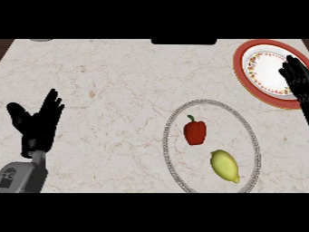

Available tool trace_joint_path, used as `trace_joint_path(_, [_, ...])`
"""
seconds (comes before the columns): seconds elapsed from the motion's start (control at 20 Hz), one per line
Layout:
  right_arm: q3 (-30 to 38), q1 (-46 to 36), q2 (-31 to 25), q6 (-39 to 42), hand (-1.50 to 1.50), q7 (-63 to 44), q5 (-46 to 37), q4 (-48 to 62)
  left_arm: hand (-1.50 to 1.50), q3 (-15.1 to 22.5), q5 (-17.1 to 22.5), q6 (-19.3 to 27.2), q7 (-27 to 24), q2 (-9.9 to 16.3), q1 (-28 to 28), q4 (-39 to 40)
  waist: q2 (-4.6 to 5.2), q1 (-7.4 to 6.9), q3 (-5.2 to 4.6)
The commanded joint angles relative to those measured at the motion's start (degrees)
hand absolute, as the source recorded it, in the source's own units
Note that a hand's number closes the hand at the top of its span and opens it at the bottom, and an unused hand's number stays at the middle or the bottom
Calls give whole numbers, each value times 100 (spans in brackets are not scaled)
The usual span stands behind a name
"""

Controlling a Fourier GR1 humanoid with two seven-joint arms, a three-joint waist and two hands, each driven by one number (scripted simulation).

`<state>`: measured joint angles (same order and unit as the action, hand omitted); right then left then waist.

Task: Pick the lemon from the placemat and place it in the plate

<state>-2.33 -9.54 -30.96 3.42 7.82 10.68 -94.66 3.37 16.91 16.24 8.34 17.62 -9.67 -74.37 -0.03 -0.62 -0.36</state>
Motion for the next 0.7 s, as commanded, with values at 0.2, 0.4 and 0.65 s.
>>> trace_joint_path(0.2, [-1430, 0, 456, 2345, 150, 1555, 1002, -1056, 0, 383, -532, -12, -131, 155, 44, -48, -23, -74, 78])
trace_joint_path(0.4, [220, -935, -531, 694, 150, 2506, -1352, -1748, 0, 456, -491, 0, 0, 70, 314, 25, -311, 421, 76])
trace_joint_path(0.65, [-804, 713, 740, 1316, 150, 4234, -326, -294, 0, 809, -673, 32, -141, -214, 278, -195, 148, -52, 119])
